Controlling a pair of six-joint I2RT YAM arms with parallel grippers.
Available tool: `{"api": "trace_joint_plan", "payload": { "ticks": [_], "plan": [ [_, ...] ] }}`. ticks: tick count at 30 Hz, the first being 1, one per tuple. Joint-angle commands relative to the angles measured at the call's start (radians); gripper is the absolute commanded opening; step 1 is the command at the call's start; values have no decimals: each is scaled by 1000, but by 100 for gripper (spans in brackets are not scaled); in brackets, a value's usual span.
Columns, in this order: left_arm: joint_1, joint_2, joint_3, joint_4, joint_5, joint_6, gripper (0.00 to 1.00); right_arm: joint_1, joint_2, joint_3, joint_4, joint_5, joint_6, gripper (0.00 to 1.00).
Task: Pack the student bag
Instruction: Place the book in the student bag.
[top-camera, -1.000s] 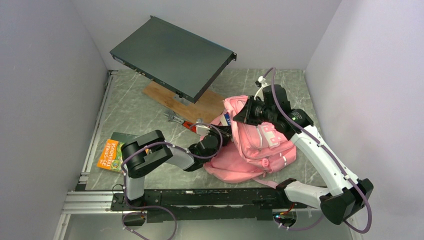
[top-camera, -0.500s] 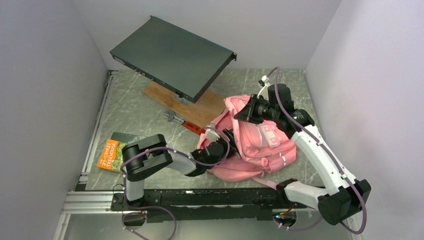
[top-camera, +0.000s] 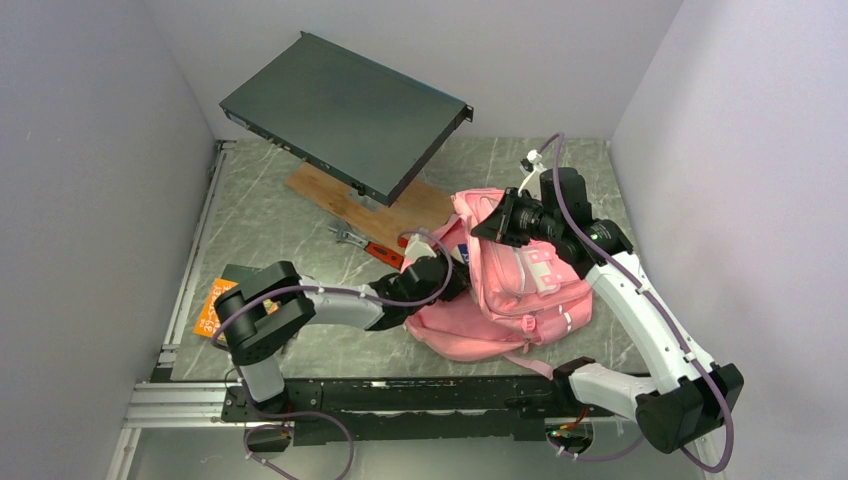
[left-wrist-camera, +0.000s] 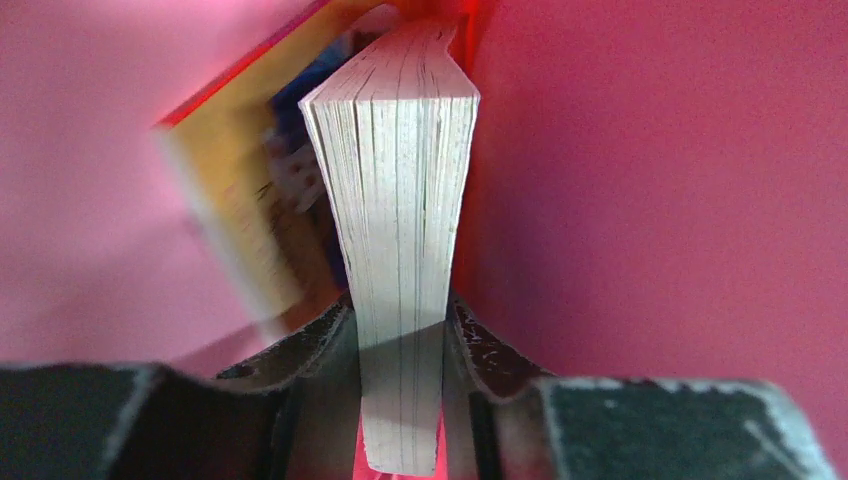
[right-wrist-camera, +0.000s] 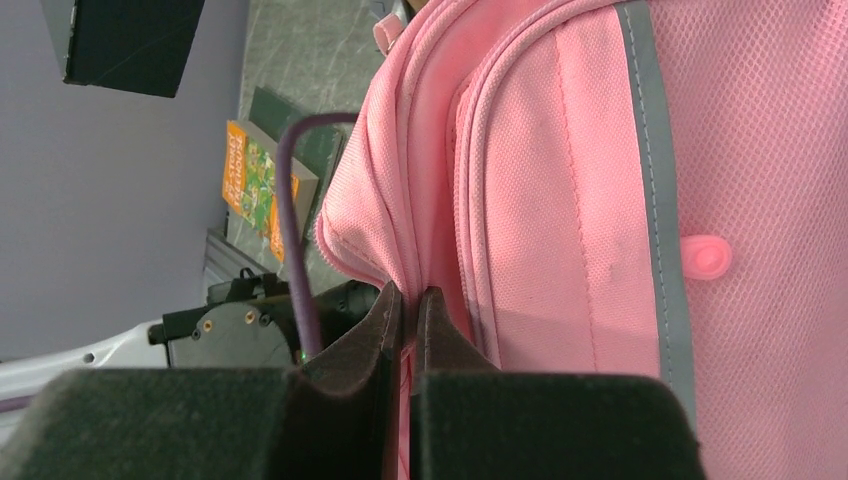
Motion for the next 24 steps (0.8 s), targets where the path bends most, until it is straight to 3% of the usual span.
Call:
{"api": "trace_joint_plan", "payload": {
  "ticks": [1,4,9,16,21,24],
  "plan": [
    [18,66,187,-94,110,77,39,-9,-36,44,110,-25,-4,0],
    [7,13,168,-171,78,103,70,-19,-32,41,97,-18,-19,0],
    [22,-71,135,-255,126,213,99,-45,-27,-3,120,-29,-31,0],
    [26,-201,125,-357,171,432,99,-87,-18,-47,93,-3,-97,0],
    [27,-389,2,-317,227,552,98,-89,-57,-80,-5,77,-236,0],
    [27,-524,-39,-379,251,666,97,-87,-85,-136,-48,140,-293,0]
  ]
}}
